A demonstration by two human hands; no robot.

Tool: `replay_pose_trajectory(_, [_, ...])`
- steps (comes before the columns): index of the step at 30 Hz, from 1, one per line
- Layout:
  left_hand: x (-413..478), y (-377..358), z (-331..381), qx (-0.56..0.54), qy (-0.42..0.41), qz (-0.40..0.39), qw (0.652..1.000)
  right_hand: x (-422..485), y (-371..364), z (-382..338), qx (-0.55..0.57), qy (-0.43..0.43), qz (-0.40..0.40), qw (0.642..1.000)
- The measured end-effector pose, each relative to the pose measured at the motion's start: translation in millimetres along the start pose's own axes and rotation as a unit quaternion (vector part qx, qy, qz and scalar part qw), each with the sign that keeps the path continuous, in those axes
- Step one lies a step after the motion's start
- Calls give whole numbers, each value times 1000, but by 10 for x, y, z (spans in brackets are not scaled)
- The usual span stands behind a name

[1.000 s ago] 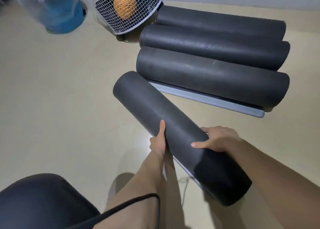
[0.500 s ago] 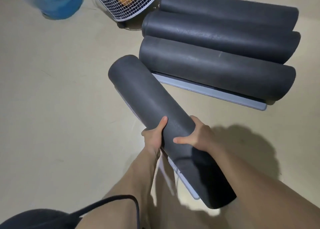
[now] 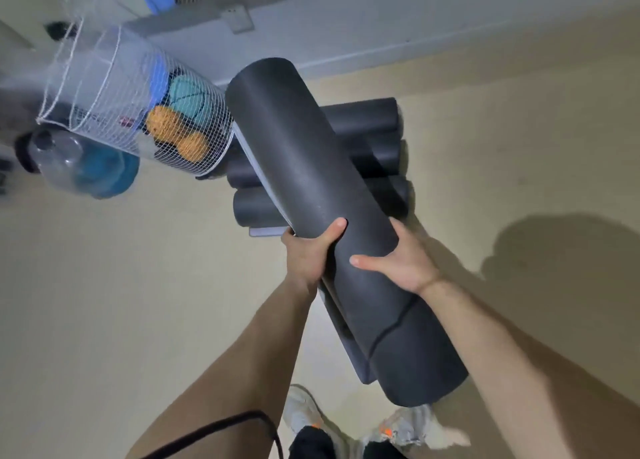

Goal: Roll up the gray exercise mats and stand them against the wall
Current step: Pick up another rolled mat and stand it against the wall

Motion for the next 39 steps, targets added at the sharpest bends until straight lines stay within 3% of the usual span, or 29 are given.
replay_pose_trajectory(4, [-566,-1178,757,20,-44,-65,997,12,1390,-311,44,-13,49,998])
replay_pose_trajectory(11, [-1507,-3614,1522,58,-95,-185,977,254,3833,-183,97,-68,186,975])
replay_pose_trajectory(21, [-2824,-7181,1819,159,-128,-290,935,778,7024,700,165,-125,310,928])
replay_pose_trajectory(30, [-3683,-10106,1627,209,-119,-316,918,1618,9583,1733,186,-144,320,918])
replay_pose_trajectory(39, [-3484,-12453,1349,230,-84,-307,920,3074,11332,2600,128,-186,302,926])
Point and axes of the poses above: each hand's wrist, its own x-axis towards the middle knuckle, its own y-axis out of the back of the hand, z = x × y, the point moved 8 cm from there along x, towards the middle knuckle, and after that the axes turned 11 degrees about z, right-handed, at the moved point
